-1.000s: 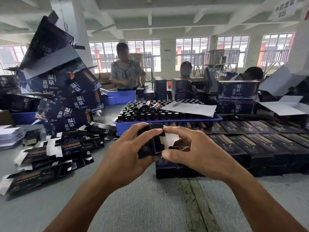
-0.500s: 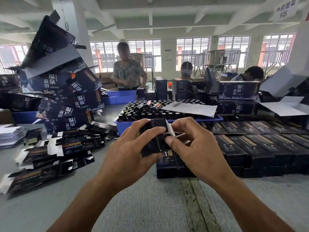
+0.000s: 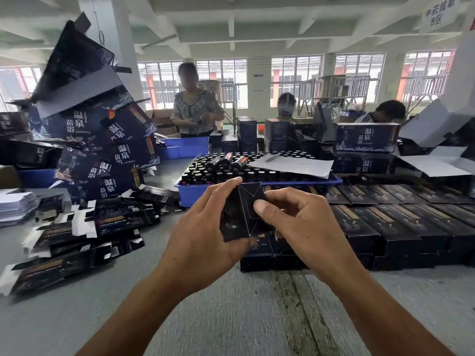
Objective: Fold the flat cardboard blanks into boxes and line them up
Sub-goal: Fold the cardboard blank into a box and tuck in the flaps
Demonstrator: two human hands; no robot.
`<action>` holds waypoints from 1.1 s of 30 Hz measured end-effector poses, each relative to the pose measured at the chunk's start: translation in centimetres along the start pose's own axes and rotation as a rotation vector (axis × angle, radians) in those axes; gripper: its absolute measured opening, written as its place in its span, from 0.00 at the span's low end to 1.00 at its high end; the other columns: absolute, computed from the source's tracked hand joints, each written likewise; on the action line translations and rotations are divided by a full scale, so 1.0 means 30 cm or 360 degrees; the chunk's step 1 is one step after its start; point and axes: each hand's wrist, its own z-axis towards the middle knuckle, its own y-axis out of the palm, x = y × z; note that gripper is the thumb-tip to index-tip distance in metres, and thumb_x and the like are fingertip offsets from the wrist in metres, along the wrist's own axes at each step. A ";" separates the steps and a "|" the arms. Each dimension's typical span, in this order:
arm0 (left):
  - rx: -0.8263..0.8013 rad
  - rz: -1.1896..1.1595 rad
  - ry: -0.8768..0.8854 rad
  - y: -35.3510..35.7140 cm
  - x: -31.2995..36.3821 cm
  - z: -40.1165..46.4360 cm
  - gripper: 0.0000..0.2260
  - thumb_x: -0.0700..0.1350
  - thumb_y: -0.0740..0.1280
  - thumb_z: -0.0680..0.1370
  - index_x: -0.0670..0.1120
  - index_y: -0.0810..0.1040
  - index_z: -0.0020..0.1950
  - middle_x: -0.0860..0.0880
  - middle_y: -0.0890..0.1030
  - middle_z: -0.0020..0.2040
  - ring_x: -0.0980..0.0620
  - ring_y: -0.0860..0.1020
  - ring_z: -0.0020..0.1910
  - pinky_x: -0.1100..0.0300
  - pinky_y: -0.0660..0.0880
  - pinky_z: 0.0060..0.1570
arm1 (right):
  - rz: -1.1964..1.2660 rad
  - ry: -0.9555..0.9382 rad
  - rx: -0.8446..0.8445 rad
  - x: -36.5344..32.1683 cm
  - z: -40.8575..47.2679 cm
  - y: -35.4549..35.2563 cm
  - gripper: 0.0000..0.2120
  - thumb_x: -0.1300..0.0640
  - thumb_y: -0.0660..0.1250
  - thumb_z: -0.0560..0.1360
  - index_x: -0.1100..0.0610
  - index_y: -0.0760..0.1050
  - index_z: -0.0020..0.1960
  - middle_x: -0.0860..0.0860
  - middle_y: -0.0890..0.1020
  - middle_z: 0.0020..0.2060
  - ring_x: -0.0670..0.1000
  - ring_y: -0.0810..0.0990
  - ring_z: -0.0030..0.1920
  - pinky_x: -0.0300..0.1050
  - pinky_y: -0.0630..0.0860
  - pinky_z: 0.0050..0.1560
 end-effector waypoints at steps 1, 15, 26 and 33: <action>0.0002 -0.0004 -0.0004 0.000 0.004 -0.001 0.41 0.58 0.77 0.70 0.64 0.58 0.76 0.70 0.66 0.68 0.63 0.72 0.62 0.59 0.75 0.61 | -0.0018 0.0001 0.0023 0.001 -0.001 0.002 0.03 0.48 0.73 0.75 0.44 0.82 0.48 0.37 0.85 0.41 0.38 0.83 0.40 0.29 0.75 0.37; -0.0001 0.0010 -0.0045 0.000 0.013 0.000 0.40 0.58 0.78 0.69 0.61 0.60 0.75 0.66 0.68 0.67 0.61 0.72 0.63 0.63 0.74 0.60 | -0.0221 -0.0061 0.0023 -0.016 -0.011 0.007 0.03 0.47 0.71 0.76 0.41 0.80 0.50 0.32 0.83 0.43 0.36 0.83 0.44 0.26 0.75 0.39; 0.0003 0.0273 0.0217 0.013 0.041 -0.002 0.39 0.40 0.73 0.72 0.51 0.60 0.81 0.55 0.58 0.81 0.54 0.51 0.81 0.52 0.55 0.76 | -0.0123 0.0142 0.0069 0.006 0.011 0.009 0.35 0.42 0.71 0.63 0.35 0.65 0.69 0.39 0.81 0.44 0.36 0.82 0.43 0.29 0.77 0.36; 0.0386 -0.0827 -0.0668 -0.053 0.037 0.030 0.33 0.62 0.69 0.70 0.58 0.67 0.73 0.61 0.79 0.61 0.61 0.78 0.61 0.63 0.76 0.58 | 0.0293 0.0349 -0.0140 0.024 0.027 -0.011 0.27 0.52 0.77 0.54 0.49 0.79 0.54 0.48 0.86 0.45 0.53 0.85 0.48 0.47 0.80 0.50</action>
